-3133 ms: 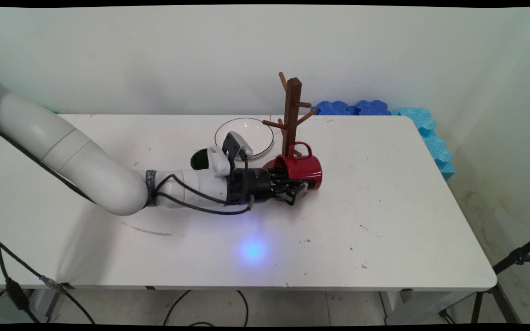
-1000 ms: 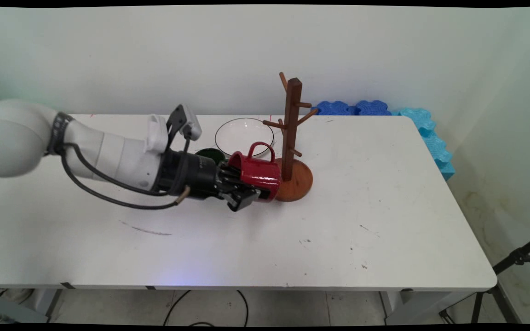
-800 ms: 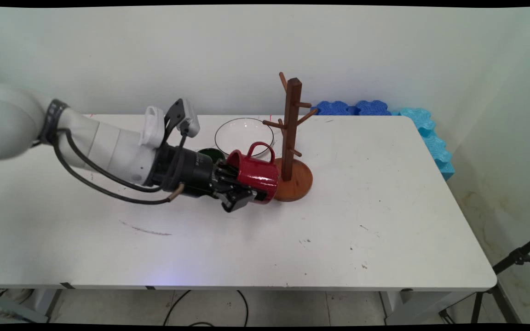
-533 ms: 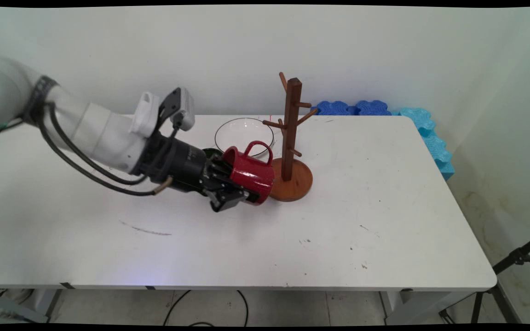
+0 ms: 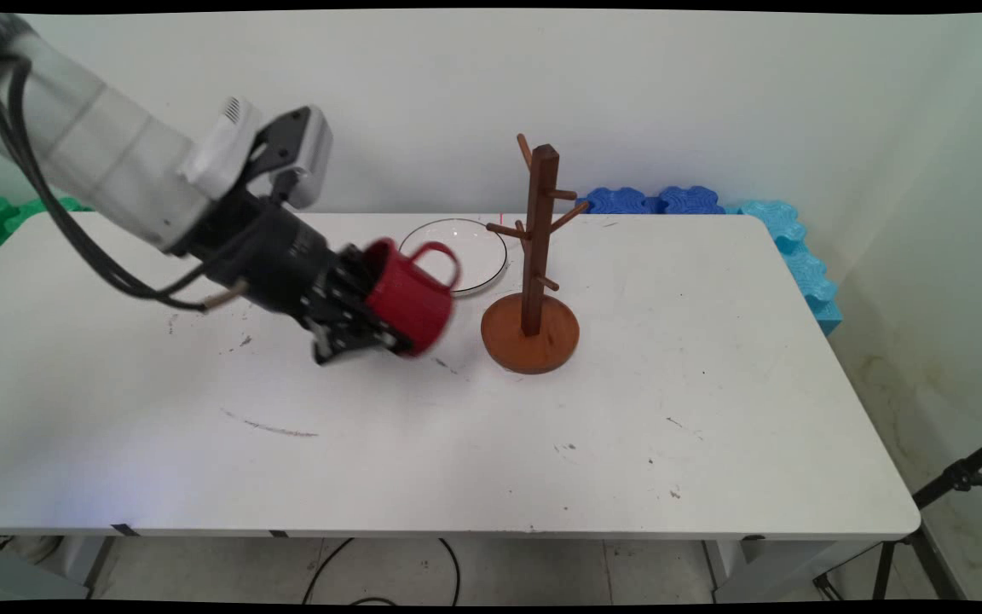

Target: Place the picked object on the table

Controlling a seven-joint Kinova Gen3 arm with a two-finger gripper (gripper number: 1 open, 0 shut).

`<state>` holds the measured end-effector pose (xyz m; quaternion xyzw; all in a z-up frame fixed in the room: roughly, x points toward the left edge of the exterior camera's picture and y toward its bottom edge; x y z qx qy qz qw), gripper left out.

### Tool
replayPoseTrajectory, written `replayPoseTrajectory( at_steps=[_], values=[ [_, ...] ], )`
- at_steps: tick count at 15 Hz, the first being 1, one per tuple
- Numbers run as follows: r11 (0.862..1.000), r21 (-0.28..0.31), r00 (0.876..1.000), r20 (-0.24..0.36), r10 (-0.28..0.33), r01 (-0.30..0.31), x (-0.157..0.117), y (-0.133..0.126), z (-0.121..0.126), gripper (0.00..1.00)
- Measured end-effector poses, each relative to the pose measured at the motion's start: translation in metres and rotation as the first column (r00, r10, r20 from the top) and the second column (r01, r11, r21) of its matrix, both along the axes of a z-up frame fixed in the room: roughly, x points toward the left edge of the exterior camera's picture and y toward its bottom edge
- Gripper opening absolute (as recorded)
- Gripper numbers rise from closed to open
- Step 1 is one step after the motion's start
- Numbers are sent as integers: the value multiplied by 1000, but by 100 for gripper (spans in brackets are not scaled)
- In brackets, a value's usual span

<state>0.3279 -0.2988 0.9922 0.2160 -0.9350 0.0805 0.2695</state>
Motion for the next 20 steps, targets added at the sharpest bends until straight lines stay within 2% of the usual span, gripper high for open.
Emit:
replayPoseTrajectory(
  at_steps=[2,7,13,20],
  values=[
    [1000,10,997,73,28,-28,13,-6,9,0],
    [997,53,982,183,46,-56,34,-22,14,0],
    [992,111,968,248,38,-68,38,-32,14,0],
    [984,170,959,284,4,-54,32,-37,4,0]
  ],
)
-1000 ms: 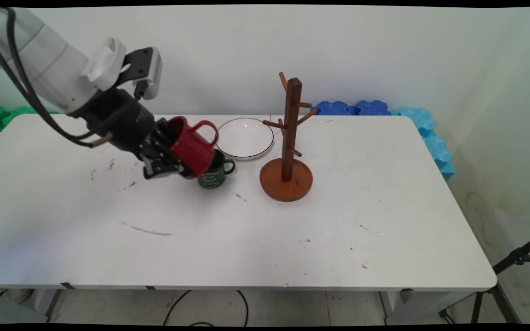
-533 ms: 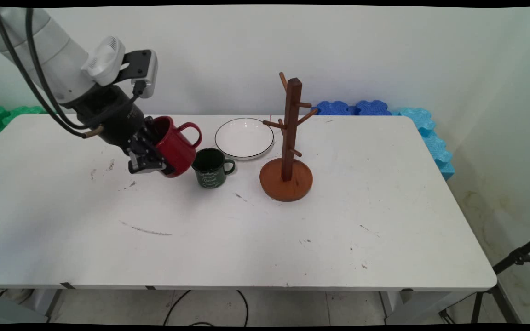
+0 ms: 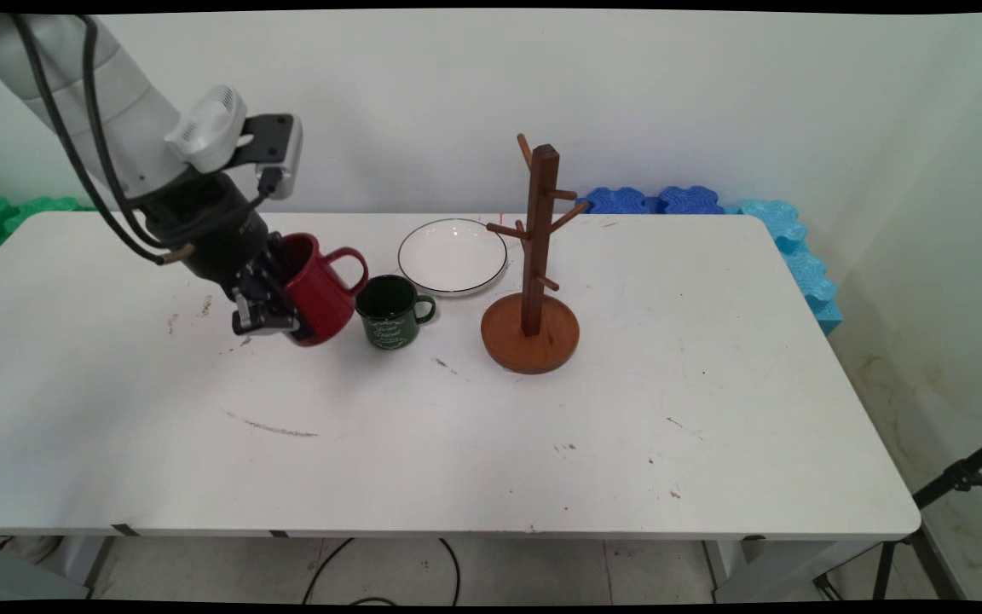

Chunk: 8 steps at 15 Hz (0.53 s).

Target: Place the picked object on the table

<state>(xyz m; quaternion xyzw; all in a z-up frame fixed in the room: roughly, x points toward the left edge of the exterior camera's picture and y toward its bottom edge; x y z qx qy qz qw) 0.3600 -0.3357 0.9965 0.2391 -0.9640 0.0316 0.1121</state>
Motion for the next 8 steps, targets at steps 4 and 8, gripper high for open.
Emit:
replayPoseTrajectory(
  at_steps=[4,8],
  values=[
    [1000,23,1000,19,-16,15,-4,-3,-12,0],
    [999,39,999,33,-35,33,-11,-6,-28,0]
  ],
)
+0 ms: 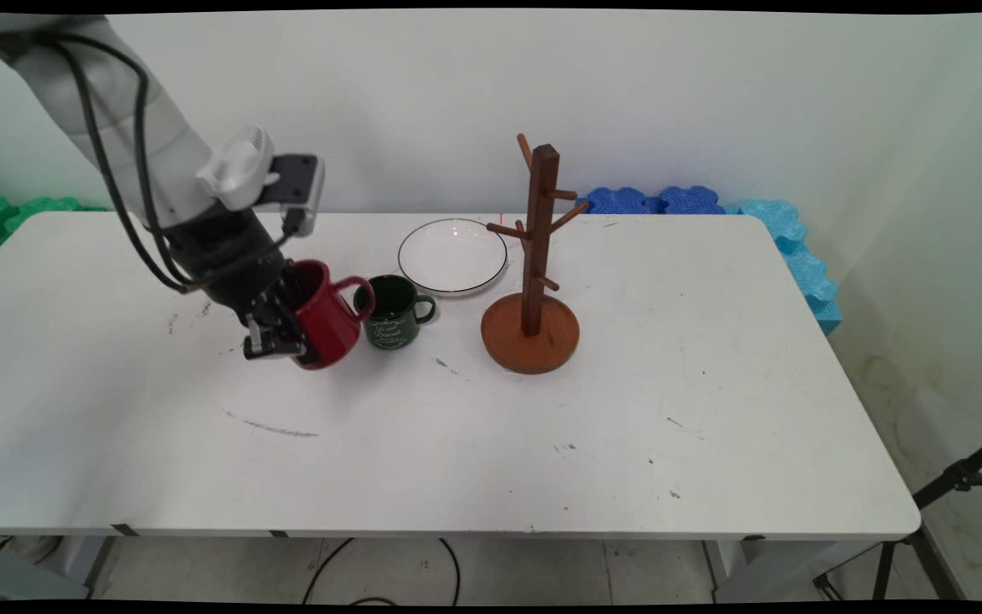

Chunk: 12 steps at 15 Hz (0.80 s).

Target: Place the picked object on the table

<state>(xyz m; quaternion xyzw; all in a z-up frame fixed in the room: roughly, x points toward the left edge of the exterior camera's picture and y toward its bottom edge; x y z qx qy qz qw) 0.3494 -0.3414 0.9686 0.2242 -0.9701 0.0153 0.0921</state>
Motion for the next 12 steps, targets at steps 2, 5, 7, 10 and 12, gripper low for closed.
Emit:
replayPoseTrajectory(
  at_steps=[2,5,7,10,12],
  values=[
    [1000,4,1000,5,-12,12,-4,-2,-10,0],
    [1000,7,1000,11,-25,25,-9,-3,-23,0],
    [999,7,999,15,-33,33,-14,-5,-34,0],
    [999,4,999,16,-38,38,-19,-8,-47,0],
    [999,1,999,18,-39,39,-23,-11,-58,0]
  ],
)
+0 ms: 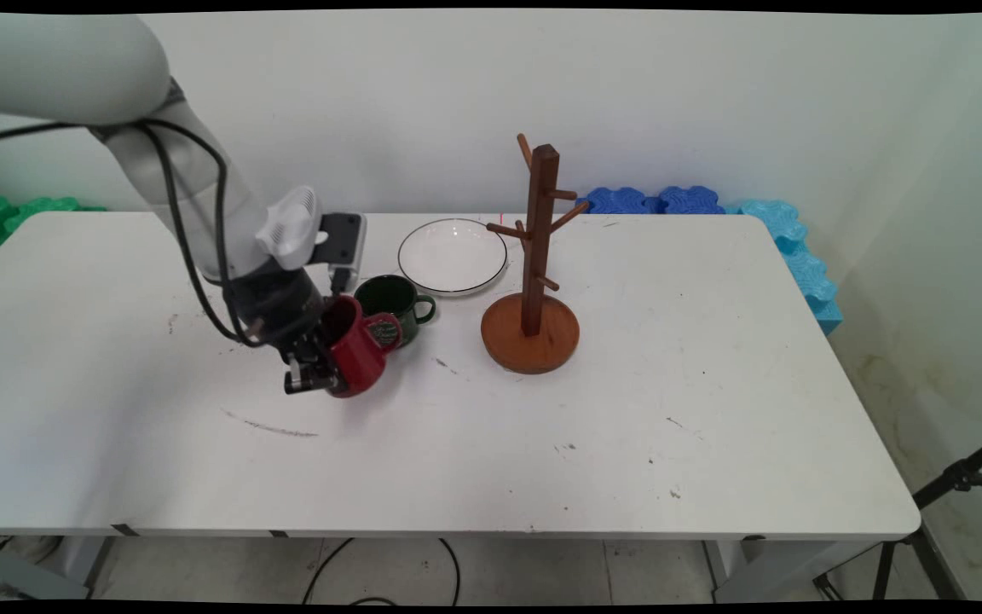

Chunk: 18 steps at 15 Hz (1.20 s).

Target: Place the picked object on the table

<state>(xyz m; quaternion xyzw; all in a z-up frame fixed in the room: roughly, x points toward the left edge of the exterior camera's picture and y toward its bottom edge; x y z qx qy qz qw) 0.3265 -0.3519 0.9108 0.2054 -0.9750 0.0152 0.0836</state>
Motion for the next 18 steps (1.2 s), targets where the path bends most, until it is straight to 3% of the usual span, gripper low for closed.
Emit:
replayPoseTrajectory(
  at_steps=[18],
  values=[
    [1000,-18,1000,3,2,-2,-13,-8,-48,0]
  ],
)
